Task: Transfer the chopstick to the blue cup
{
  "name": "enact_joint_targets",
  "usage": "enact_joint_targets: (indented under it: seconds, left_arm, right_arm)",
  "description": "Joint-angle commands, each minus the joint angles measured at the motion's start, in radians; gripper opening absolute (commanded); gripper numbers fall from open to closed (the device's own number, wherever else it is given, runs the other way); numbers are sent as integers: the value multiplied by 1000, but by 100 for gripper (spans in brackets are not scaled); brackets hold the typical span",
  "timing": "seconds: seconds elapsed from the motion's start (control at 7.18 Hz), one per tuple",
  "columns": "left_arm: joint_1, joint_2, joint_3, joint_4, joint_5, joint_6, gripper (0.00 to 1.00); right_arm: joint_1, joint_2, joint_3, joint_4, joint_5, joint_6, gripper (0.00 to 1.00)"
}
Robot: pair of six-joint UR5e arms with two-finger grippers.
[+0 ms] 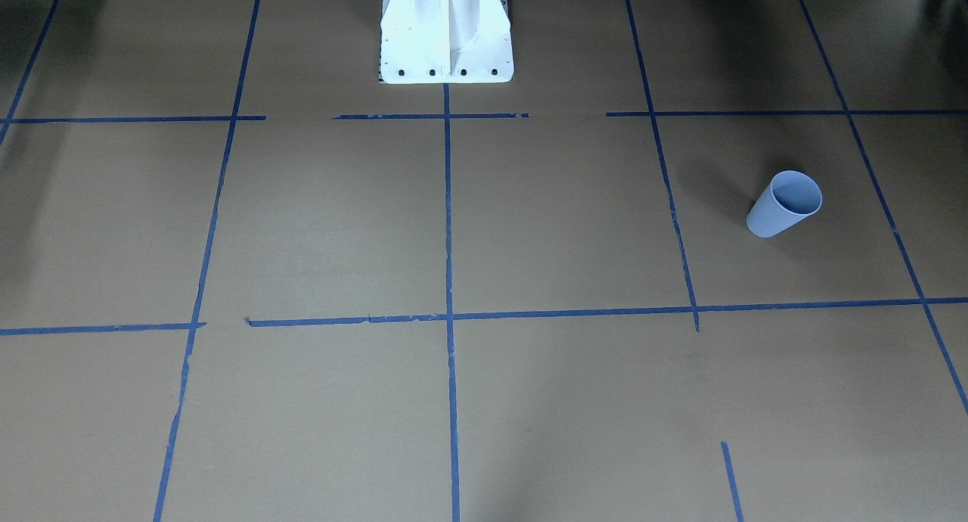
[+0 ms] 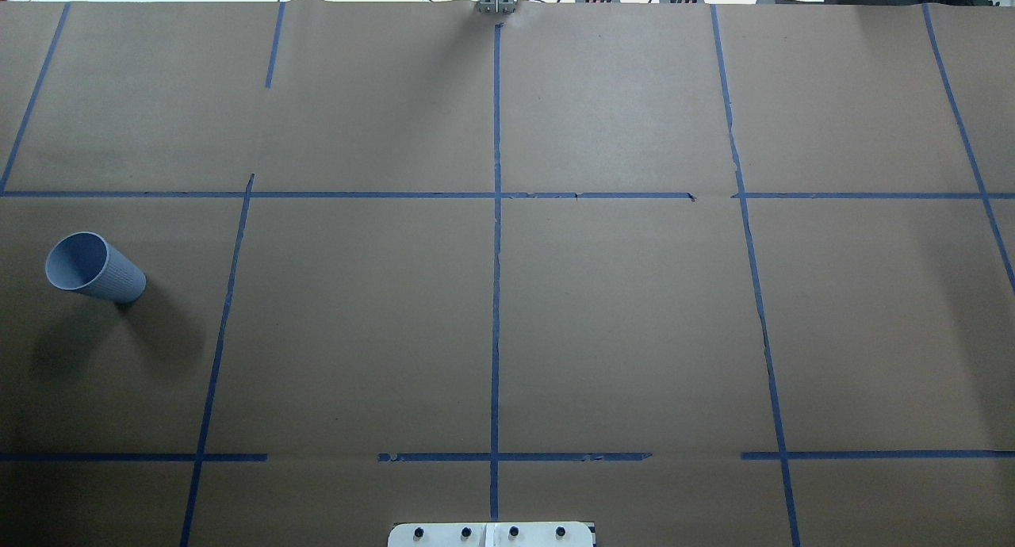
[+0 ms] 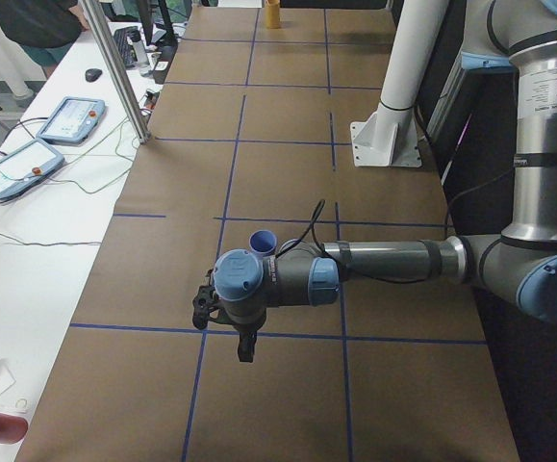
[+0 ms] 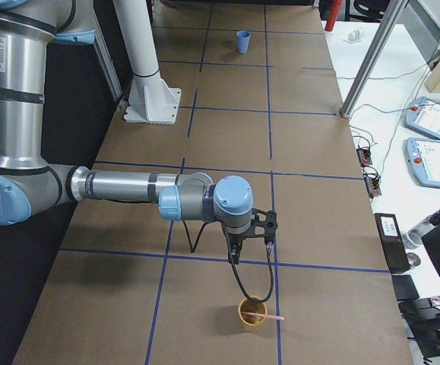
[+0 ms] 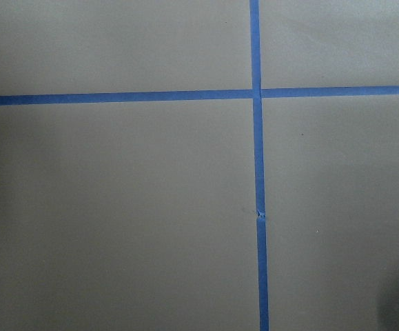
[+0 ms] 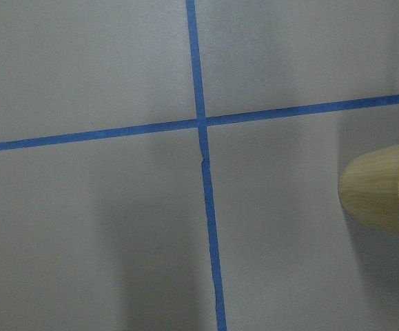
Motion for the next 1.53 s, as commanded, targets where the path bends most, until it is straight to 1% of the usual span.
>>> enact_joint_targets:
  seconds: [0.0, 0.28, 0.56, 0.7, 0.84, 0.98, 1.11, 1.25, 1.39]
  left_arm:
    - [1, 0, 2, 0, 0, -1, 100]
    - [1, 0, 2, -3, 0, 4, 100]
    - [6, 0, -7, -44, -3, 1, 100]
    - [69, 2, -70, -51, -3, -91, 100]
    - [111, 11, -155, -52, -5, -213, 100]
    - [177, 12, -228, -54, -12, -339, 100]
    - [247, 12, -262, -78, -12, -442, 100]
    - [307, 12, -245, -147, -6, -508, 100]
    - [378, 12, -209, -269, 3, -612, 100]
  right_arm:
    - [0, 1, 2, 3, 1, -1, 100]
    - [0, 0, 0, 4, -1, -1, 100]
    - [0, 1, 6, 4, -1, 1, 100]
    - [0, 3, 8, 6, -2, 1, 100]
    - [0, 4, 11, 6, 1, 1, 100]
    - [0, 4, 11, 6, 2, 1, 100]
    - [-2, 6, 11, 6, 2, 1, 100]
    - [-2, 9, 15, 4, 4, 2, 100]
    - [-3, 14, 23, 0, 2, 2, 100]
